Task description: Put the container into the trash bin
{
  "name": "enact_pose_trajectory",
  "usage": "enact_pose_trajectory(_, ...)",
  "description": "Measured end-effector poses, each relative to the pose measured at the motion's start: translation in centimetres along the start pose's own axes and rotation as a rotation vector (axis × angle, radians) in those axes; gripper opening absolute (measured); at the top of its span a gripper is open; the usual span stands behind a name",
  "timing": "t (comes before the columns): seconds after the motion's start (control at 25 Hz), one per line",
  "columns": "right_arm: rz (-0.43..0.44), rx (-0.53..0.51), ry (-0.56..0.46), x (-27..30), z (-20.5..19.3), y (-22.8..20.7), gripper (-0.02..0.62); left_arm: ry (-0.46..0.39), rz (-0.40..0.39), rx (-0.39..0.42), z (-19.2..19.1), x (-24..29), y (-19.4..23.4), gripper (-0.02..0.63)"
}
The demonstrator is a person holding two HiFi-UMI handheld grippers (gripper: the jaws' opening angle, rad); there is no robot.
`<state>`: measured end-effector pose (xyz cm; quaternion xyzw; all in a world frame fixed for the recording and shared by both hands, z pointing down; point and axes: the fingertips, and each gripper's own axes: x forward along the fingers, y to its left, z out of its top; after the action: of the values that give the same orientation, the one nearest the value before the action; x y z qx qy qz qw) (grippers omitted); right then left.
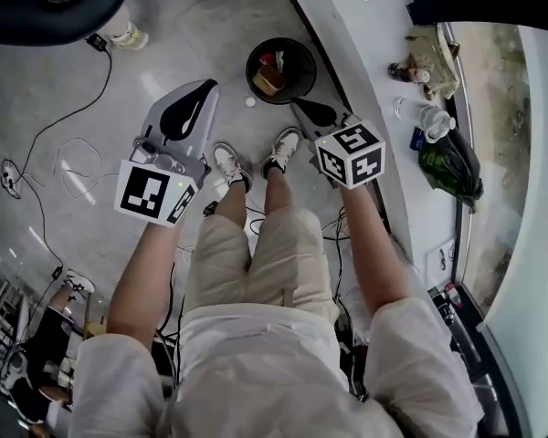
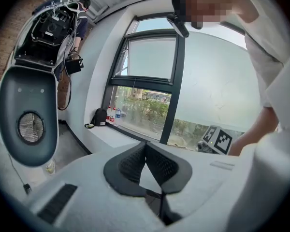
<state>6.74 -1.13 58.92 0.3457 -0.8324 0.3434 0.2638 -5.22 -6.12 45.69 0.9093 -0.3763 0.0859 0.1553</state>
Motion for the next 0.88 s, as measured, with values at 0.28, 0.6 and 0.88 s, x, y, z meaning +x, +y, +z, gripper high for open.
enact_pose_trajectory(0.28, -0.026, -0.027, -0.083, -3.3, 5.5, 3.2, 0.002, -0.042, 0.028, 0.024, 4.7, -2.9, 1.2, 0.017)
enact_pose_trajectory(0.6, -0.079, -0.073, -0.236, -9.8, 12.7, 5.1, 0.002, -0.120, 0.053, 0.063, 11.1, -5.6, 0.9, 0.017)
enact_pose_trajectory(0.88, -0.133, -0.118, -0.356, -15.9, 17.6, 7.5, 0.002, -0.168, 0.067, 0.110, 16.4, -8.4, -0.2, 0.017)
